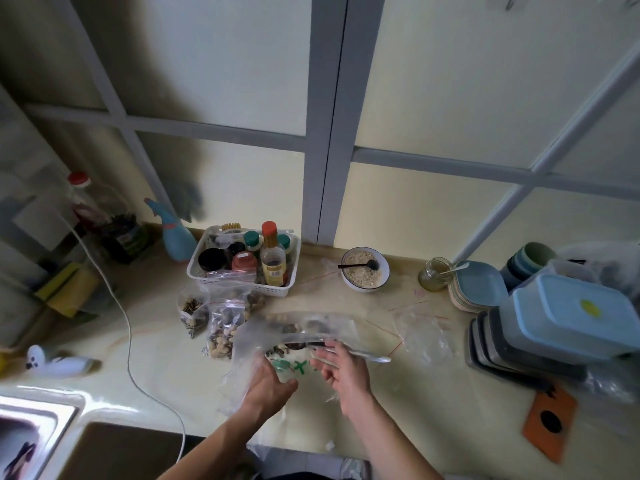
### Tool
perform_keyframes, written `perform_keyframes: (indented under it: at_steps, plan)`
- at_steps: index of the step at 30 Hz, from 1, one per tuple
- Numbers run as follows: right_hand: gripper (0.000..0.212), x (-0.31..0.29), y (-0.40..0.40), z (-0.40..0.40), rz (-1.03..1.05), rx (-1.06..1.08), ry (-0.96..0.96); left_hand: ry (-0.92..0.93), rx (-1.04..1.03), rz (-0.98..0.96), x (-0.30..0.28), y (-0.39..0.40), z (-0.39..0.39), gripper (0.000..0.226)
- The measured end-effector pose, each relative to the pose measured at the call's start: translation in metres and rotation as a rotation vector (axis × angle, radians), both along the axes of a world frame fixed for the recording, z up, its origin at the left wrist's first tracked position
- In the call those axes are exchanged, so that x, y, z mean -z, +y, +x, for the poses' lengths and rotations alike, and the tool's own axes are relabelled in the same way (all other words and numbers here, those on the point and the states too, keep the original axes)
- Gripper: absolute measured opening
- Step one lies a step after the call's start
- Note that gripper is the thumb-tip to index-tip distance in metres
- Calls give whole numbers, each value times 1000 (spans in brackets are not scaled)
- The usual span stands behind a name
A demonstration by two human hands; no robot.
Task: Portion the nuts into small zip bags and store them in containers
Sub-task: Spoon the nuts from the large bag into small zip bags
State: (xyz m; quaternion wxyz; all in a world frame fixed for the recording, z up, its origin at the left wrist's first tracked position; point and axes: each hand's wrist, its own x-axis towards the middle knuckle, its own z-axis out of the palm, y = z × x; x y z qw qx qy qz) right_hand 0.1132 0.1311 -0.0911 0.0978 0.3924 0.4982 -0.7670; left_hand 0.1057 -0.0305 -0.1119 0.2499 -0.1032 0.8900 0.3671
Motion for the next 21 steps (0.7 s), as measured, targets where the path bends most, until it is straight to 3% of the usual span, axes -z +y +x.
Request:
perform_keyframes:
  at_steps: [9, 13, 15, 21]
  plan:
    - [27, -28, 29, 21, 308, -166, 132, 98, 165, -4, 15, 10, -22, 86]
    - [24, -33, 30, 28, 413, -381, 222, 211, 228, 25, 19, 21, -22, 80]
    - [24, -36, 30, 31, 478, -478, 288, 258, 228, 21, 20, 26, -22, 70]
    - [23, -43, 31, 36, 633, -570, 509, 410, 139, 61, 21, 26, -17, 78]
